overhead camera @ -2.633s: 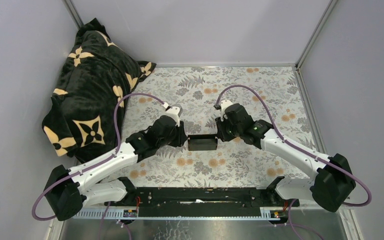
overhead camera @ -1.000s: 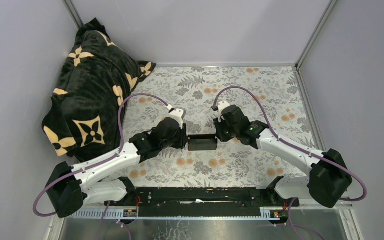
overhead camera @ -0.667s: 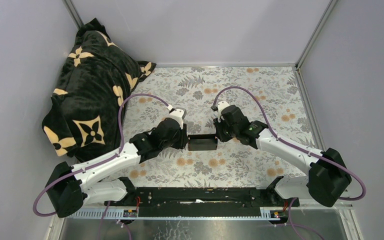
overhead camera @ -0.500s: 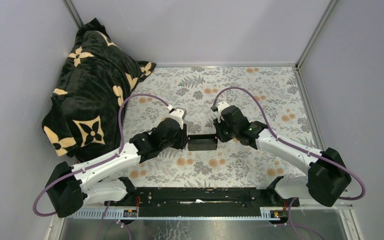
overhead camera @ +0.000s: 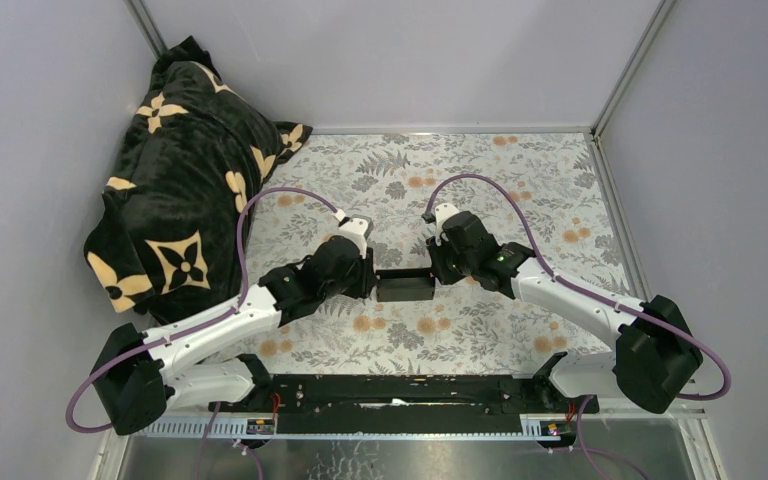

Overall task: Fold the paper box
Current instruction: Close the paper box at the center of the board.

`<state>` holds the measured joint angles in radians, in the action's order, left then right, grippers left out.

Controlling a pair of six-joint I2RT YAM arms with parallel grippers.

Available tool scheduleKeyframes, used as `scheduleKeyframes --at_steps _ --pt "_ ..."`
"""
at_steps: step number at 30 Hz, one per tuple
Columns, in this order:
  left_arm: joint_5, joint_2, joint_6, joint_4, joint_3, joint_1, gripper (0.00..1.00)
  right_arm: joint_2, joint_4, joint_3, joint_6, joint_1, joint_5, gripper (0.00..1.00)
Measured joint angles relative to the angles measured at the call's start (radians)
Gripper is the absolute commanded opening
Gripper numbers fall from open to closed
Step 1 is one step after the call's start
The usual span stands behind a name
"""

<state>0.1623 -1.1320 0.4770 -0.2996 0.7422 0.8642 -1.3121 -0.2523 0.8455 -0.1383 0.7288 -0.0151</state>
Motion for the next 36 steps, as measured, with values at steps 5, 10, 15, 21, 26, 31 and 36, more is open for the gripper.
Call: scheduleKeyframes --at_steps 5,10,15,21,26,31,36 --pt "0.0 0.0 0.0 0.0 0.0 0.0 0.34 0.0 0.001 0.0 0.0 0.0 0.0 0.24" --pt "0.0 0.0 0.0 0.0 0.0 0.0 0.34 0.0 0.003 -0.004 0.0 0.0 0.0 0.23" --pt "0.0 -0.004 0.0 0.0 0.0 0.003 0.34 0.0 0.003 -0.007 0.0 0.0 0.0 0.24" --pt "0.0 -0.008 0.0 0.0 0.0 0.006 0.34 0.0 0.003 -0.008 0.0 0.0 0.0 0.24" --pt "0.0 -0.008 0.0 0.0 0.0 0.006 0.34 0.003 0.006 -0.01 0.0 0.0 0.0 0.24" --pt "0.0 -0.008 0.0 0.0 0.0 0.006 0.34 0.011 0.012 -0.016 0.0 0.0 0.0 0.27" --pt "0.0 -0.008 0.0 0.0 0.0 0.006 0.34 0.013 0.016 -0.019 0.0 0.0 0.0 0.27"
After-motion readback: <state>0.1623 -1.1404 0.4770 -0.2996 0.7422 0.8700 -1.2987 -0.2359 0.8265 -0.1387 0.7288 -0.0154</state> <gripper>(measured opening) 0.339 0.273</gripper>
